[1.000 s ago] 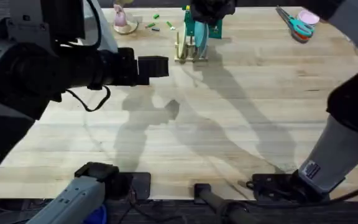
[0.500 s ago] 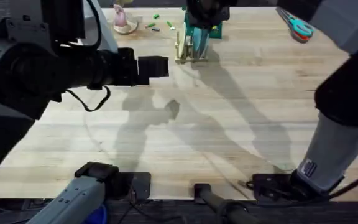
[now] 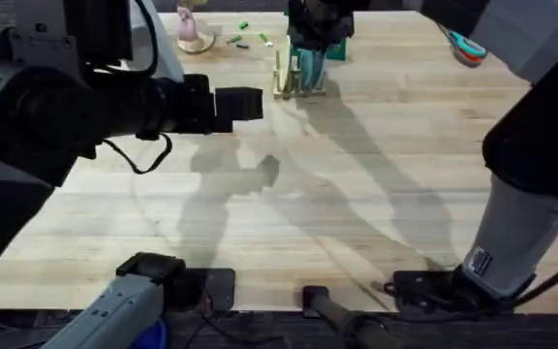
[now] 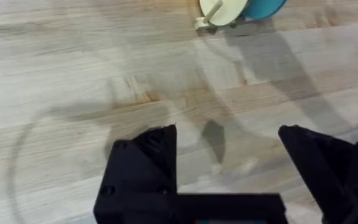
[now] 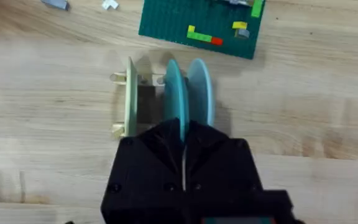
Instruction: Pick up the plates from the table one by one and place each into a slot on the dish rack.
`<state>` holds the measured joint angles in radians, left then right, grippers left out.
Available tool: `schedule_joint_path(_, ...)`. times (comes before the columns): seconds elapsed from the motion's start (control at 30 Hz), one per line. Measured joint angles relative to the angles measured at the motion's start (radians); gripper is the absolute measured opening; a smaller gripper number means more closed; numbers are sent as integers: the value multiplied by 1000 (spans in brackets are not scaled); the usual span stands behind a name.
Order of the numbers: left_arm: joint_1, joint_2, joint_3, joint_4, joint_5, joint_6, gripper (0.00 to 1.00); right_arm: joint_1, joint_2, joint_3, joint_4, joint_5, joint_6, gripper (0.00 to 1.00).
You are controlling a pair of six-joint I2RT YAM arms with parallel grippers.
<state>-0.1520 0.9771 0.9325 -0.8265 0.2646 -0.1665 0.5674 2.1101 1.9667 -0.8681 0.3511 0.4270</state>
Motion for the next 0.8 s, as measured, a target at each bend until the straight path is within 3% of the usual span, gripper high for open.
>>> schedule_joint_path(0.2,0,0,0,0,0,0,995,0,0,0,0,0,0,31)
schedule_joint_path(0.47,0,0,0,0,0,0,995,1,0,0,3,0,0,220)
schedule_joint_path(0.8,0,0,0,0,0,0,995,3,0,2,-2,0,0,217)
